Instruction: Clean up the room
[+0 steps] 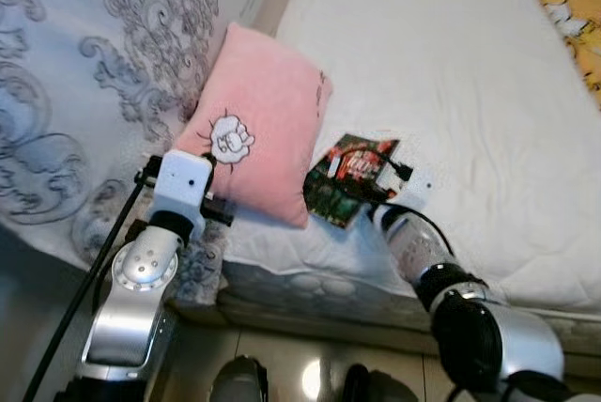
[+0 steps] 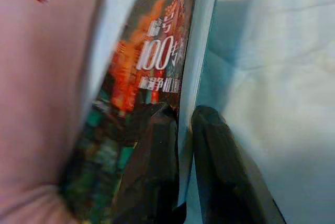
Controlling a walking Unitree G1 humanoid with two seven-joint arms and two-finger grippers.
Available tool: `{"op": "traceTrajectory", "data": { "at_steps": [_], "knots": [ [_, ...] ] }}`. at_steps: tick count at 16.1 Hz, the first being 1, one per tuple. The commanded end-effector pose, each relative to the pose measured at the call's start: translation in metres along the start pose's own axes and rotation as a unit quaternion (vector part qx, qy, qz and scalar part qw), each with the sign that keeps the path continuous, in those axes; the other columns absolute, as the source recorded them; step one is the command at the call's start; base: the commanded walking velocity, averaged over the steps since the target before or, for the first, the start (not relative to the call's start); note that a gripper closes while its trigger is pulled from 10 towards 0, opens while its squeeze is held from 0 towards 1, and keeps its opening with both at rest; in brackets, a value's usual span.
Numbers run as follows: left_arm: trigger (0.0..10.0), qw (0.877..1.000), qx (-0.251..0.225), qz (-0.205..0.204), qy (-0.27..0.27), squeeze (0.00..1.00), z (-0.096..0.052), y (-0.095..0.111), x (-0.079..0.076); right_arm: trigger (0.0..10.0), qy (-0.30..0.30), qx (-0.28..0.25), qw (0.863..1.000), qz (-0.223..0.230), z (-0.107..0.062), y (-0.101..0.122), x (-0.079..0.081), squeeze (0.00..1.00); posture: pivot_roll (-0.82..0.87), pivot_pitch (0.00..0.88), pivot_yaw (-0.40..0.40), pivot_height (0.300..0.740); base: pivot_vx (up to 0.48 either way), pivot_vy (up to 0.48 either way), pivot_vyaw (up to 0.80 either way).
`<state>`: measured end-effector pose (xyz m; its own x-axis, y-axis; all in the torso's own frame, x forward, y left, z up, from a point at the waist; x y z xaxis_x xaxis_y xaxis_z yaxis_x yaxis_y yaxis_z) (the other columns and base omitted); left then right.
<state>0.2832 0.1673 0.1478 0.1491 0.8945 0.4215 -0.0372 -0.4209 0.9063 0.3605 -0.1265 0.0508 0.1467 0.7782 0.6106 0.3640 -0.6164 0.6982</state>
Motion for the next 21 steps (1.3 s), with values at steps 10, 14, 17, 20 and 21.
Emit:
{"op": "traceTrajectory", "data": {
  "at_steps": [10, 14, 17, 20, 21],
  "knots": [
    [10.0, 0.999, 0.017, -0.042, -0.011, 0.0, 0.002, 0.008, -0.016, 10.0, 0.002, 0.016, 0.925, -0.379, 0.009, 0.033, 0.024, 1.0, 0.39, 0.211, 0.003, 0.74, 0.0, 0.0, 0.0],
    [10.0, 0.998, 0.024, -0.054, -0.003, 0.0, 0.004, 0.008, -0.017, 10.0, -0.02, -0.016, 0.854, -0.52, 0.01, 0.06, 0.028, 1.0, 0.4, 0.218, -0.015, 0.74, 0.0, 0.0, 0.0],
    [10.0, 0.998, 0.026, -0.061, -0.003, 0.0, 0.006, 0.007, -0.023, 10.0, -0.023, -0.031, 0.817, -0.576, 0.009, 0.067, 0.029, 1.0, 0.39, 0.192, -0.03, 0.74, 0.0, 0.0, 0.0],
    [10.0, 0.999, 0.012, -0.046, -0.004, 0.0, 0.022, 0.012, -0.029, 10.0, -0.034, -0.086, 0.855, -0.511, 0.007, 0.088, 0.032, 1.0, 0.35, 0.112, -0.053, 0.74, 0.0, 0.0, 0.0],
    [10.0, 0.999, 0.012, -0.047, 0.003, 0.0, 0.027, 0.011, -0.028, 10.0, -0.018, -0.11, 0.875, -0.471, 0.006, 0.094, 0.035, 0.0, 0.33, 0.079, -0.06, 0.74, 0.0, 0.0, 0.0]
  ]
}}
Point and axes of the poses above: a point about 5 cm out from each wrist's last joint towards the gripper, its own z axis pointing out of the wrist towards the gripper, its own y axis along the axis of the wrist's last joint, x = y × z, the point moved 1 cm from there along z, pointing out of the wrist towards the gripper, and after that the axes turned 7 degrees about z, right-handed, at the moved point
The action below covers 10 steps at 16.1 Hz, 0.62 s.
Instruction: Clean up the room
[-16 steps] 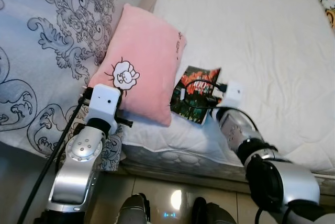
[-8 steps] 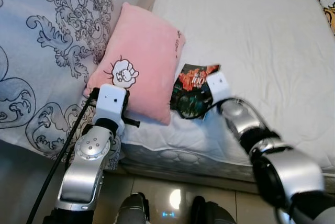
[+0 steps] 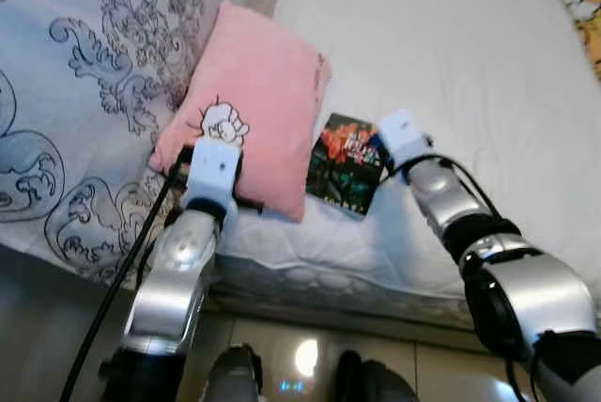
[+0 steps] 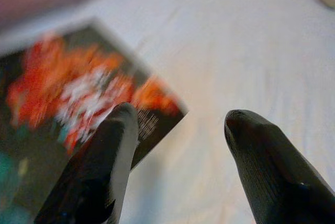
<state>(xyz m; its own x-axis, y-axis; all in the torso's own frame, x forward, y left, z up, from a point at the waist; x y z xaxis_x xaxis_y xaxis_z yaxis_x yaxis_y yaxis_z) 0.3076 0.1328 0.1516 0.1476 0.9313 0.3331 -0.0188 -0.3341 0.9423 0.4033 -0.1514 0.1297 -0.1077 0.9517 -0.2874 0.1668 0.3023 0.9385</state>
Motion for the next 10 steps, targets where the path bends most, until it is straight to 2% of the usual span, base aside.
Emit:
{"op": "traceTrajectory", "data": {
  "at_steps": [1, 2, 3, 4, 5, 7, 8, 9, 10],
  "knots": [
    [10.0, 1.0, 0.011, -0.006, 0.005, 0.38, 0.002, -0.009, 0.001, 10.0, -0.033, -0.041, 0.997, 0.063, -0.002, 0.005, -0.016, 0.0, 0.3, 0.017, -0.069, 0.74, 0.0, 0.0, 0.0],
    [10.0, 1.0, 0.011, -0.014, 0.009, 1.0, 0.002, -0.011, 0.004, 10.0, -0.047, -0.052, 0.994, 0.085, -0.005, 0.002, -0.021, 0.0, 0.29, 0.0, -0.074, 0.74, 0.0, 0.0, 0.0],
    [10.0, 1.0, 0.012, -0.019, 0.012, 1.0, 0.003, -0.012, 0.005, 10.0, -0.056, -0.057, 0.992, 0.098, -0.006, -0.001, -0.025, 0.0, 0.28, 0.0, -0.075, 0.74, 0.0, 0.0, 0.0],
    [10.0, 0.999, 0.012, -0.043, 0.005, 1.0, 0.007, -0.018, 0.003, 10.0, -0.078, -0.104, 0.979, 0.158, -0.022, -0.018, -0.034, 1.0, 0.22, 0.0, -0.08, 0.74, 0.0, 0.0, 0.0],
    [10.0, 0.999, 0.014, -0.041, 0.003, 1.0, 0.008, -0.021, 0.003, 10.0, -0.088, -0.112, 0.974, 0.176, -0.029, -0.025, -0.037, 1.0, 0.2, 0.0, -0.079, 0.74, 0.0, 0.0, 0.0],
    [10.0, 0.999, 0.031, -0.03, 0.006, 1.0, 0.013, -0.039, 0.0, 10.0, -0.123, -0.118, 0.967, 0.191, -0.064, -0.06, -0.034, 1.0, 0.14, 0.0, -0.07, 0.74, 0.0, 0.0, 0.0],
    [10.0, 0.998, 0.034, -0.053, 0.006, 1.0, 0.014, -0.044, -0.002, 10.0, -0.13, -0.1, 0.966, 0.2, -0.077, -0.079, -0.028, 1.0, 0.12, 0.0, -0.065, 0.74, 0.0, 0.0, 0.0],
    [10.0, 0.996, 0.043, -0.076, 0.011, 1.0, 0.019, -0.051, -0.004, 10.0, -0.136, -0.066, 0.962, 0.225, -0.096, -0.104, -0.02, 1.0, 0.1, 0.0, -0.058, 0.74, 0.0, -0.48, 0.0],
    [10.0, 0.995, 0.046, -0.09, 0.012, 1.0, 0.023, -0.053, -0.007, 10.0, -0.133, -0.063, 0.962, 0.231, -0.101, -0.11, -0.016, 1.0, 0.08, 0.0, -0.047, 0.74, 0.0, -0.472, 0.0]
  ]
}}
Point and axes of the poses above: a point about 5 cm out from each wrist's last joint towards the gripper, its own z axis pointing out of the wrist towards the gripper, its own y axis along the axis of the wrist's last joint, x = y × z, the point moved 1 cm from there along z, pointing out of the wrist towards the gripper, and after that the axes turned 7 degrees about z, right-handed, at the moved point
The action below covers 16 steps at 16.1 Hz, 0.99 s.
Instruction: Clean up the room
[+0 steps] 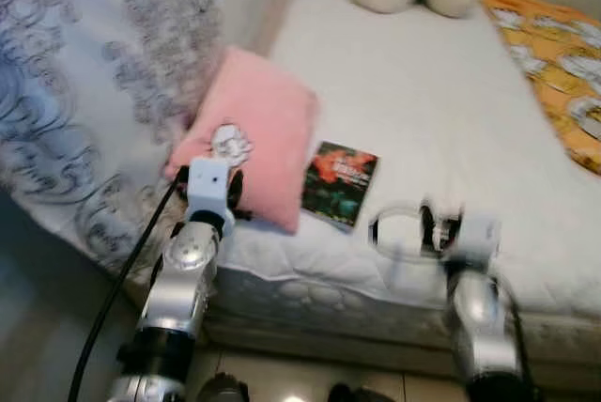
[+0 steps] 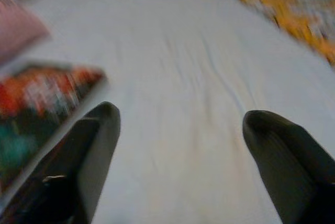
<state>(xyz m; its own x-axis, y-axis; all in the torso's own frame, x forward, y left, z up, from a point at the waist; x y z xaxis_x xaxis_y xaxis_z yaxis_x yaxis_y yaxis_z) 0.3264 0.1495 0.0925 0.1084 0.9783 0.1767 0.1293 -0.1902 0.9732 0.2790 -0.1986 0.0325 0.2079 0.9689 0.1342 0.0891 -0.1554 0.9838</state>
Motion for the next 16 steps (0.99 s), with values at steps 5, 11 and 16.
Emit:
{"op": "traceTrajectory", "data": {
  "at_steps": [5, 11, 16],
  "knots": [
    [10.0, 0.994, -0.087, 0.061, 0.003, 1.0, 0.01, 0.027, -0.015, 10.0, 0.009, -0.024, 0.999, 0.031, 0.002, 0.016, -0.001, 1.0, 0.05, 0.0, -0.014, 0.74, 0.0, -0.464, 0.0],
    [10.0, 0.997, -0.08, 0.019, 0.011, 1.0, 0.015, 0.026, -0.015, 10.0, 0.059, -0.017, 0.998, 0.025, 0.008, 0.015, 0.023, 1.0, 0.08, 0.0, -0.012, 0.74, 0.0, -0.454, 0.0],
    [10.0, 0.996, -0.079, 0.026, 0.012, 1.0, 0.016, 0.022, -0.014, 10.0, 0.066, -0.021, 0.998, 0.01, 0.013, 0.021, 0.02, 1.0, 0.08, 0.0, -0.03, 0.74, 0.102, -0.42, 0.0]
  ]
}}
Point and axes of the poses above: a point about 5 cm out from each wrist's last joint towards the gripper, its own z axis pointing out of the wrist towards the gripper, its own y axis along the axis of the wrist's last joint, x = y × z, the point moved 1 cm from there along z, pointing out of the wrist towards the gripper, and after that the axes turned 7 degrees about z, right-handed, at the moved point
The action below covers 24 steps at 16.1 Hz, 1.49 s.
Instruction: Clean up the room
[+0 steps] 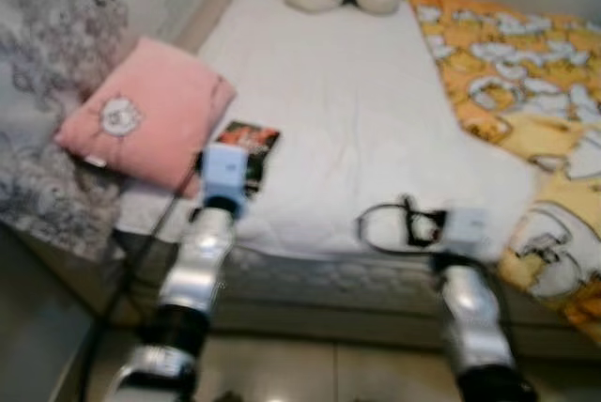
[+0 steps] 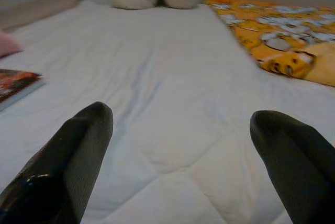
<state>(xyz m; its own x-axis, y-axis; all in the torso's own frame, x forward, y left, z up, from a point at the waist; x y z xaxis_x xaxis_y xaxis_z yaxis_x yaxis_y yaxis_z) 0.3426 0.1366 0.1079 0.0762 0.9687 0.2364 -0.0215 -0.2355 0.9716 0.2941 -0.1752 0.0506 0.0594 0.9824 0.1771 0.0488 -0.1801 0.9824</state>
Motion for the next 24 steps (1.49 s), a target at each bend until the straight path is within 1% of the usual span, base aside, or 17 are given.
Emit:
{"op": "traceTrajectory", "data": {
  "at_steps": [1, 2, 3, 9, 11, 12, 13, 14, 15, 17, 18, 19, 20, 21, 22, 23, 24],
  "knots": [
    [10.0, 1.0, 0.0, -0.013, 0.0, 1.0, 0.001, 0.001, -0.005, 10.0, -0.01, -0.003, 1.0, -0.006, 0.004, 0.006, -0.009, 1.0, 0.08, 0.0, -0.033, 0.74, 0.27, -0.394, 0.0],
    [10.0, 0.999, 0.019, -0.033, 0.013, 1.0, 0.0, -0.007, -0.001, 10.0, -0.009, -0.003, 1.0, -0.01, 0.004, 0.007, -0.01, 1.0, 0.08, 0.0, -0.037, 0.74, 0.285, -0.382, 0.0],
    [10.0, 0.998, 0.033, -0.041, 0.019, 1.0, -0.002, -0.014, 0.002, 10.0, -0.005, -0.001, 1.0, -0.015, 0.003, 0.006, -0.011, 1.0, 0.08, 0.0, -0.04, 0.74, 0.292, -0.379, 0.0],
    [10.0, 0.999, 0.025, -0.029, 0.002, 1.0, 0.005, -0.01, -0.003, 10.0, 0.004, -0.007, 1.0, -0.03, 0.004, 0.009, -0.01, 1.0, 0.05, 0.0, -0.025, 0.74, 0.321, -0.353, 0.0],
    [10.0, 1.0, 0.015, -0.014, -0.004, 1.0, 0.006, -0.009, -0.004, 10.0, 0.004, -0.003, 0.999, -0.031, 0.002, 0.007, -0.012, 1.0, 0.05, 0.0, -0.022, 0.74, 0.339, -0.336, 0.0],
    [10.0, 1.0, 0.006, -0.006, -0.016, 1.0, 0.004, -0.009, -0.006, 10.0, 0.003, -0.002, 1.0, -0.031, 0.0, 0.006, -0.014, 1.0, 0.05, 0.0, -0.022, 0.74, 0.401, -0.259, 0.0],
    [10.0, 1.0, 0.007, -0.006, -0.027, 1.0, 0.0, -0.013, -0.012, 10.0, -0.007, 0.001, 1.0, -0.027, -0.001, 0.005, -0.018, 1.0, 0.04, 0.0, -0.025, 0.74, 0.431, 0.0, 0.0],
    [10.0, 0.999, 0.016, -0.011, -0.027, 1.0, -0.003, -0.017, -0.014, 10.0, -0.016, 0.0, 1.0, -0.021, 0.0, 0.006, -0.023, 1.0, 0.04, 0.0, -0.024, 0.74, 0.428, 0.0, 0.0],
    [10.0, 0.999, 0.025, -0.02, -0.02, 1.0, -0.003, -0.02, -0.013, 10.0, -0.02, -0.002, 1.0, -0.021, 0.0, 0.007, -0.025, 1.0, 0.04, 0.0, -0.024, 0.74, 0.428, 0.0, 0.0],
    [10.0, 0.999, 0.029, -0.024, -0.013, 1.0, -0.003, -0.022, -0.013, 10.0, -0.021, -0.002, 1.0, -0.022, -0.001, 0.008, -0.027, 1.0, 0.04, 0.0, -0.025, 0.74, 0.429, 0.0, 0.0],
    [10.0, 1.0, 0.017, -0.013, -0.02, 1.0, -0.001, -0.018, -0.013, 10.0, -0.008, 0.002, 0.999, -0.037, 0.0, 0.007, -0.025, 1.0, 0.05, 0.0, -0.03, 0.74, 0.431, 0.0, 0.0],
    [10.0, 0.999, 0.009, -0.008, -0.039, 1.0, -0.001, -0.017, -0.015, 10.0, -0.011, 0.008, 0.998, -0.066, 0.001, 0.007, -0.025, 1.0, 0.05, 0.0, -0.034, 0.74, 0.442, 0.0, 0.0],
    [10.0, 0.999, 0.007, -0.007, -0.052, 0.78, -0.001, -0.016, -0.016, 10.0, -0.015, 0.011, 0.997, -0.079, 0.002, 0.007, -0.025, 0.0, 0.05, 0.0, -0.034, 0.74, 0.458, 0.0, 0.0],
    [10.0, 0.999, 0.003, 0.013, -0.045, 0.0, 0.0, -0.015, -0.015, 10.0, -0.01, 0.028, 0.997, -0.069, 0.006, 0.004, -0.022, 0.0, 0.05, 0.0, -0.039, 0.74, 0.0, 0.0, -0.67],
    [10.0, 0.999, 0.009, 0.011, -0.04, 0.0, 0.002, -0.016, -0.013, 10.0, -0.009, 0.026, 0.997, -0.067, 0.006, 0.005, -0.021, 0.0, 0.05, 0.0, -0.04, 0.74, 0.0, 0.0, -0.6],
    [10.0, 0.999, 0.012, 0.0, -0.036, 0.0, 0.005, -0.015, -0.011, 10.0, -0.006, 0.025, 0.998, -0.064, 0.007, 0.004, -0.019, 0.0, 0.06, 0.0, -0.04, 0.74, 0.0, 0.0, -0.59],
    [10.0, 0.999, 0.006, -0.008, -0.036, 0.0, 0.005, -0.013, -0.01, 10.0, -0.004, 0.027, 0.998, -0.063, 0.006, 0.003, -0.017, 0.0, 0.06, 0.0, -0.04, 0.74, 0.0, 0.0, -0.59]
  ]
}}
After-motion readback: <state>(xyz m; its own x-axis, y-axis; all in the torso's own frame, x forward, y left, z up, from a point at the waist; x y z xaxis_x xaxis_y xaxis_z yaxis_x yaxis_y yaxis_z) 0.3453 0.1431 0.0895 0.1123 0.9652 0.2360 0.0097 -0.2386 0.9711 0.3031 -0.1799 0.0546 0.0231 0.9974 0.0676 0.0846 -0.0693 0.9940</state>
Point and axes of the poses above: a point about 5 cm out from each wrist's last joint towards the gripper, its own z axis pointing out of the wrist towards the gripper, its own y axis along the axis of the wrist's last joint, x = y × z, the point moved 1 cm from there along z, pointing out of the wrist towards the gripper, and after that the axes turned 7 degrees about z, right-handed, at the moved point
